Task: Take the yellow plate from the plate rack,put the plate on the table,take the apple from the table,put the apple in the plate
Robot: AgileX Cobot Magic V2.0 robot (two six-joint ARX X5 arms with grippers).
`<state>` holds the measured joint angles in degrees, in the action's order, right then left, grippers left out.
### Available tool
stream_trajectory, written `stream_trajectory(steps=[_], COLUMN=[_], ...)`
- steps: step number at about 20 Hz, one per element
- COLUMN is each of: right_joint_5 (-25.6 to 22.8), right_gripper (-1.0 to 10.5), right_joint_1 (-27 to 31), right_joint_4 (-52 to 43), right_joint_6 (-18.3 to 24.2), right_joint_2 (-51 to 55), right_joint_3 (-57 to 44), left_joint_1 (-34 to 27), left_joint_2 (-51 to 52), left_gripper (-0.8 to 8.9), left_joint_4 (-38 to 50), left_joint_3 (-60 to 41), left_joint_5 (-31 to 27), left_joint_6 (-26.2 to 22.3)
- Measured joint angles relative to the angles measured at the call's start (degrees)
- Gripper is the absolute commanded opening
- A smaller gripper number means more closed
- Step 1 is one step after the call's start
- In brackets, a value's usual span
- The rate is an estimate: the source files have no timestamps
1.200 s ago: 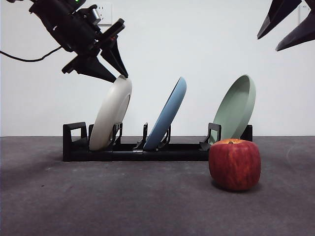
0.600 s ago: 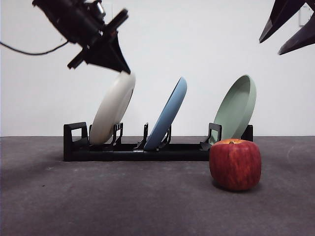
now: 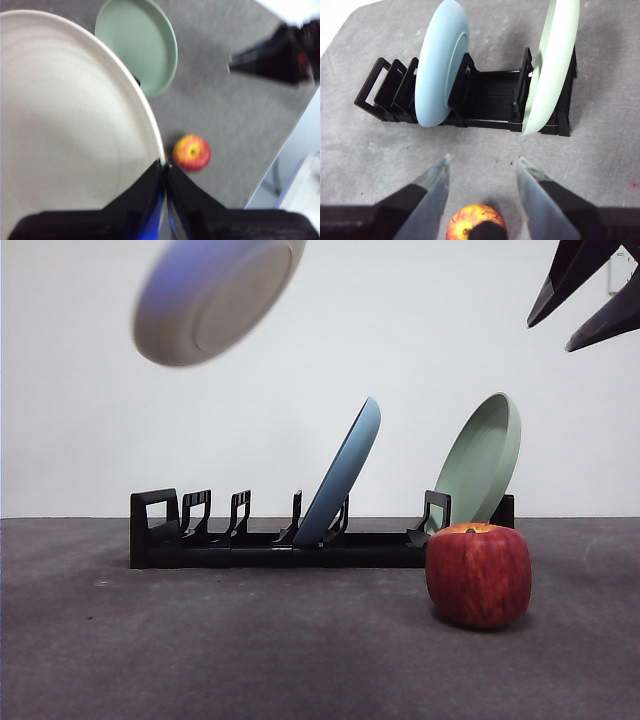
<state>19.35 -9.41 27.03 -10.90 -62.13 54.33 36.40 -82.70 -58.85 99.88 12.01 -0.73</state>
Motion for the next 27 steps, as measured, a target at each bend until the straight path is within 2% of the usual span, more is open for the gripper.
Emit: stream_trajectory(steps=[5, 9, 13, 18, 19, 27], right_joint_5=[-0.02, -0.07, -0.09, -0.11, -0.11, -0.28], right_gripper=[2.2, 2.2, 2.2, 2.2, 2.2, 2.2], right_joint_1=[0.00, 0.04, 0.04, 0.04, 0.04, 0.04], right_joint_4=[0.02, 0.02, 0.02, 0.00, 0.02, 0.02], right_joint_6=[0.00, 0.02, 0.02, 0.02, 0.00, 0.00], right_joint_2=[0.00, 0.00, 0.00, 0.00, 0.00, 0.00], right_joint_3=[0.00, 0.00, 0.00, 0.00, 0.00, 0.00], left_joint_1=[14.21, 21.07, 22.53, 22.93, 22.91, 22.93], left_joint_2=[-0.22, -0.48, -0.52, -2.45, -3.30, -13.44], left_gripper=[-0.08, -0.08, -0.08, -0.08, -0.08, -0.08], left_joint_4=[-9.70, -6.29, 3.50, 21.55, 24.06, 27.06], left_joint_3=[-0.37, -7.19, -22.05, -38.21, -39.78, -40.09], left_joint_5=[-19.91, -27.04, -27.98, -27.87, -27.82, -24.09], left_joint_6=[-1.16, 2.05, 5.86, 6.82, 6.82, 6.75])
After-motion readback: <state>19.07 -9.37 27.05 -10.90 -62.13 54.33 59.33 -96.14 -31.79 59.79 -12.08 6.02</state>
